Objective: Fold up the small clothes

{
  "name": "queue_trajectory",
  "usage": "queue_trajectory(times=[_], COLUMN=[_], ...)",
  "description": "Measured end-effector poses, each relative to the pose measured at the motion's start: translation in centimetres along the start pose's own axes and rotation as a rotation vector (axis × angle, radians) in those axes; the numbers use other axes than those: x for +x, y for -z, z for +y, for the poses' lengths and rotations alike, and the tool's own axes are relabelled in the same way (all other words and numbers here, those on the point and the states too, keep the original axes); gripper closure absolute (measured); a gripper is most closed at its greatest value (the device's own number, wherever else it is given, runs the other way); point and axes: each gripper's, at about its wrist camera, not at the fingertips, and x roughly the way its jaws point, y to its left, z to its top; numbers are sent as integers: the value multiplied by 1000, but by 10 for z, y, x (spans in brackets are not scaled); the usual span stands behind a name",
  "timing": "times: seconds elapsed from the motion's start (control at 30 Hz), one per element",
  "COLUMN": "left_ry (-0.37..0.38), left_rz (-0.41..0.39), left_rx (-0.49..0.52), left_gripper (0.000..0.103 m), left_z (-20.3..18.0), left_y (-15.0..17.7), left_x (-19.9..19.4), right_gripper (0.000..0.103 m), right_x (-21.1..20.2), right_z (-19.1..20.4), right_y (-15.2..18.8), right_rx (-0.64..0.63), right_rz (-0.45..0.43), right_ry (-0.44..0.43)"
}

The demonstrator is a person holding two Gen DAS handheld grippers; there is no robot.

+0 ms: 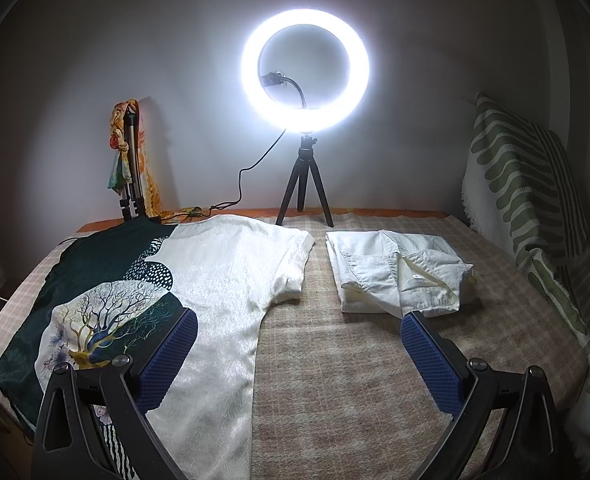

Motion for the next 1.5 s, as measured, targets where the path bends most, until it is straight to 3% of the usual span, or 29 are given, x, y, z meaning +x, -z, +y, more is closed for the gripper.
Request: queue_trajectory(times=[1.13, 1.5], left_ry=[-17, -93], left_rz=[-11, -56], left_rx=[8, 26], left_gripper=[0, 0], left_z=[1, 26], left_y=[0, -2], left_x=[-2, -11], right_gripper=[0, 0], right_x=[0, 7], right_z=[1, 15], right_y=[0, -3], right_rx=[-1, -16], right_rz=[-1, -10], right_ry=[1, 13])
